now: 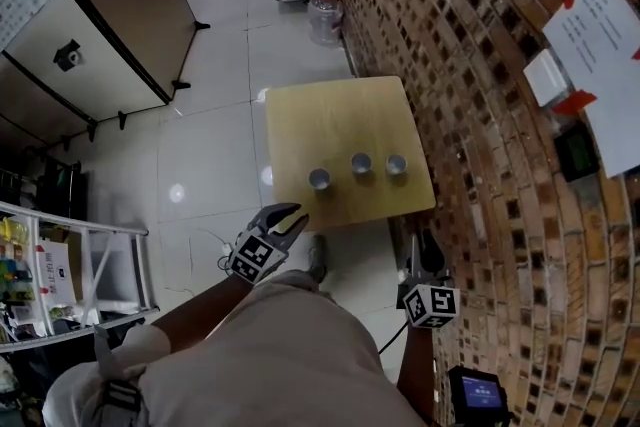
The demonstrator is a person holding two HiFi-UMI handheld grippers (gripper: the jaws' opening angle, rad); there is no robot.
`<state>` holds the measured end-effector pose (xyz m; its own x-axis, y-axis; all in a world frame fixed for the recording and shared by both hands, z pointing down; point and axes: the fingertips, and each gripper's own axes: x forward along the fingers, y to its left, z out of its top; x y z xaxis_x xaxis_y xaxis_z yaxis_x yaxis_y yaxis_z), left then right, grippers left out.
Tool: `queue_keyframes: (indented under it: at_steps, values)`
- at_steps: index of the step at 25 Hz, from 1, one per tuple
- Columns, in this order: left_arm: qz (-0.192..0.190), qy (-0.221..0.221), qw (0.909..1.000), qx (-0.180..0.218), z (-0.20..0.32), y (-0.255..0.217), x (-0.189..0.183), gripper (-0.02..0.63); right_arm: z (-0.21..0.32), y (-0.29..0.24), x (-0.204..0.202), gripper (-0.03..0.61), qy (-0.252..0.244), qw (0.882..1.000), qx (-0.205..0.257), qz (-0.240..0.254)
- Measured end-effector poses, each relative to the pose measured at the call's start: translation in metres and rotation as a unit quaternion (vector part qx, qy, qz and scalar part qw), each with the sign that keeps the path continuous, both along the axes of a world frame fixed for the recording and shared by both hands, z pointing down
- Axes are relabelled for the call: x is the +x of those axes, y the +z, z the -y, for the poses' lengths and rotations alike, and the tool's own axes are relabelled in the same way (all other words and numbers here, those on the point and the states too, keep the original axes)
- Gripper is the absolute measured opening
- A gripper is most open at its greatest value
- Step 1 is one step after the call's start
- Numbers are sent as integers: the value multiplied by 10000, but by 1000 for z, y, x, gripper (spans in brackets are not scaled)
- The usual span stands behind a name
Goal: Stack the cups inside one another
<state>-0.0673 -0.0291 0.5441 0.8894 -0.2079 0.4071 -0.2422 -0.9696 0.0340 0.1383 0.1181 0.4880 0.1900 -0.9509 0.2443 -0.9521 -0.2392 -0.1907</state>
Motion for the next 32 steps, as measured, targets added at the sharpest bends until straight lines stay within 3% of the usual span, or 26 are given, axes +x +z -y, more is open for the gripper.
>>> queue_keyframes:
  at_steps: [11, 23, 32]
  values:
    - [331, 88, 9994, 75, 56, 30, 32, 117, 81, 24, 37, 92, -244, 9995, -197, 46]
    - [733, 389, 9966, 14, 56, 71, 49, 129, 123, 43, 43, 92, -565, 9976, -360, 151]
    - [1389, 170, 9899, 213, 67, 132, 81, 133, 177, 57, 59, 92, -1475, 9876, -491, 210]
